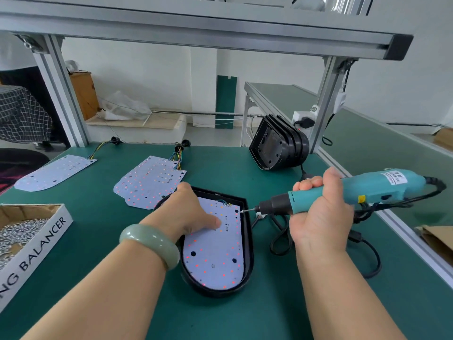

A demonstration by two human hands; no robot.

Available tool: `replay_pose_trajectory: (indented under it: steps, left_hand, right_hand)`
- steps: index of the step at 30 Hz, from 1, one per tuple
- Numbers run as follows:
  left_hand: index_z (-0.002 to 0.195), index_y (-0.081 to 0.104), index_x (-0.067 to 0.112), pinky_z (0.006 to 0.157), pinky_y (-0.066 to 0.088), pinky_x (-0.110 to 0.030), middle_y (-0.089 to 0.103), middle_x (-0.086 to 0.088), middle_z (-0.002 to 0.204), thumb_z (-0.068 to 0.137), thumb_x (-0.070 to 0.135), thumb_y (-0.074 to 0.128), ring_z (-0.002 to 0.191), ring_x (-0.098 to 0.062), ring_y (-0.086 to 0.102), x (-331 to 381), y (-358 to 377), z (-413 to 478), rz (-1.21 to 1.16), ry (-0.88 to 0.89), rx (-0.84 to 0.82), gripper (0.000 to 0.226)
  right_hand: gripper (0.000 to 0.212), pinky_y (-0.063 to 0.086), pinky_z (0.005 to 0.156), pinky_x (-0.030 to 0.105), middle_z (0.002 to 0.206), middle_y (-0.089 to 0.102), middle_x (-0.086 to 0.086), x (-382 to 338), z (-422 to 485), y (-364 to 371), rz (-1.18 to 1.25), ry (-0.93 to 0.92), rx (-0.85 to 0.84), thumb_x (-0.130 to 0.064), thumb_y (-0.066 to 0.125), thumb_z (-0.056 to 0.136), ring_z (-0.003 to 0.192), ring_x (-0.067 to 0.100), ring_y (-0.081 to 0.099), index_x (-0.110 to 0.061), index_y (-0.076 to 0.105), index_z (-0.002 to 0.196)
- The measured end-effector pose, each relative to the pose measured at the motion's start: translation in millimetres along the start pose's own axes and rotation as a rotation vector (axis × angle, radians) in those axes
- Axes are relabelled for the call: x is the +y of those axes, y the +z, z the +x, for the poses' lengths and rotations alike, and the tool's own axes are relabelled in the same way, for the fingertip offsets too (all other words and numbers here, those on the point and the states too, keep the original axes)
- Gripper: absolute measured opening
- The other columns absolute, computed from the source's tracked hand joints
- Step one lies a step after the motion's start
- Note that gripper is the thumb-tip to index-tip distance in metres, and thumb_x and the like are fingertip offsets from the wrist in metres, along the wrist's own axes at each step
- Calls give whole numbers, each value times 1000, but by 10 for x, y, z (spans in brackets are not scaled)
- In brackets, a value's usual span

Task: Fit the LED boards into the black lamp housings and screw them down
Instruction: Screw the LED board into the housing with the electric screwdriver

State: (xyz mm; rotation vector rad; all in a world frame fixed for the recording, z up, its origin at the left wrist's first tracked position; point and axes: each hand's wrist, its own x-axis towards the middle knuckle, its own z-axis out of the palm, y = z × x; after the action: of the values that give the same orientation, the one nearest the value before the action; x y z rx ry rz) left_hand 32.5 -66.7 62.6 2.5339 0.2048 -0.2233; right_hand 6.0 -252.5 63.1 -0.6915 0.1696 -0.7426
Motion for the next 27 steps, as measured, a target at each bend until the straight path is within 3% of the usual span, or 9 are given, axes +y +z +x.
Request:
replay_pose_trajectory:
  steps: [5,9,13,19,23,27]
  left_hand:
    - [107,32,12,56,34,-30,47,2,83,67,39,83,75,-18,50,-28,-6,-19,31,67,-7,71]
    - [104,29,13,60,38,-31,46,2,81,67,40,83,76,-20,50,-43,0,-10,38,77,-3,70]
    - [106,32,12,54,36,-29,47,2,80,68,40,82,67,-13,47,-43,1,-6,48,81,-1,69]
    - [107,32,11,56,37,-30,47,2,81,69,41,81,73,-17,49,-38,4,-5,54,84,1,69]
    - [105,29,13,54,35,-29,45,3,80,69,42,81,66,-9,45,-38,8,-15,51,79,5,69]
    - [109,30,11,65,41,-32,43,3,78,70,40,81,79,-22,52,22,7,-32,72,86,11,71]
  right_hand:
    - [13,47,59,26,67,49,-3,121,16,-10,-203,-114,-44,-10,59,91,50,15,48,-15,47,88]
    - [15,48,60,26,58,54,-9,184,40,-22,-269,-131,-55,-13,61,91,53,14,54,-14,46,94]
    - [15,48,62,25,53,55,-12,209,41,1,-301,-138,-66,-13,60,92,54,12,55,-19,47,91]
    - [14,47,55,24,57,51,-10,211,41,52,-309,-144,-135,-8,60,89,50,14,51,-15,47,89]
    - [15,45,51,22,52,52,-13,224,-15,139,-334,-186,-180,-11,60,84,46,12,51,-18,48,89]
    - [18,44,49,22,52,55,-12,240,-48,234,-383,-197,-270,-22,63,80,46,10,51,-22,49,91]
